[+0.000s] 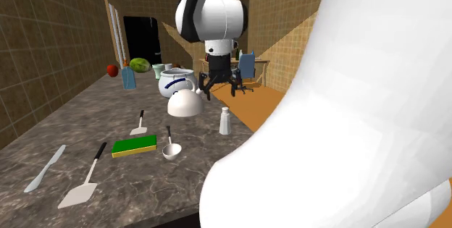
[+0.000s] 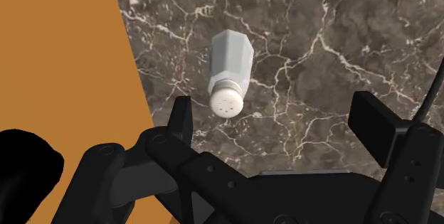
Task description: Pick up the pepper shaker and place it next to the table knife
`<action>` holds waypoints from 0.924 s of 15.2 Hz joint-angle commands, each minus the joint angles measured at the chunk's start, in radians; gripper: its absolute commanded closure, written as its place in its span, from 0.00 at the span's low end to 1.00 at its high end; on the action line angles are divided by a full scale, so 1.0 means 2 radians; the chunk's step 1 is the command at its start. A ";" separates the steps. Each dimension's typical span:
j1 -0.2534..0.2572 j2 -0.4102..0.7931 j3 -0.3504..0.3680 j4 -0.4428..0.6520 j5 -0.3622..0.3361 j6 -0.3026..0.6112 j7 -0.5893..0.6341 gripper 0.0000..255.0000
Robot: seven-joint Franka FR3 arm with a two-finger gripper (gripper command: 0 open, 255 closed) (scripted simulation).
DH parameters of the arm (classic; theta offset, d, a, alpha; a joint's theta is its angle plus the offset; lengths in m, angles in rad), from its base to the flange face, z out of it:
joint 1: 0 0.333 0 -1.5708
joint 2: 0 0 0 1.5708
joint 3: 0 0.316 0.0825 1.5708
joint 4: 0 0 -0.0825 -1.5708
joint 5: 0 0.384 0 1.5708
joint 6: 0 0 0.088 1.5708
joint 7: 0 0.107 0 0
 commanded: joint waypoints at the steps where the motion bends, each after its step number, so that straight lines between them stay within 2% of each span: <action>1: -0.006 0.038 -0.003 0.013 -0.010 0.021 0.001 0.00; 3: -0.010 0.069 -0.006 0.024 -0.019 0.037 0.001 0.00; 10: -0.013 0.100 -0.009 0.009 -0.024 0.084 0.004 0.00; 14: -0.013 0.103 -0.009 0.008 -0.024 0.088 0.005 0.00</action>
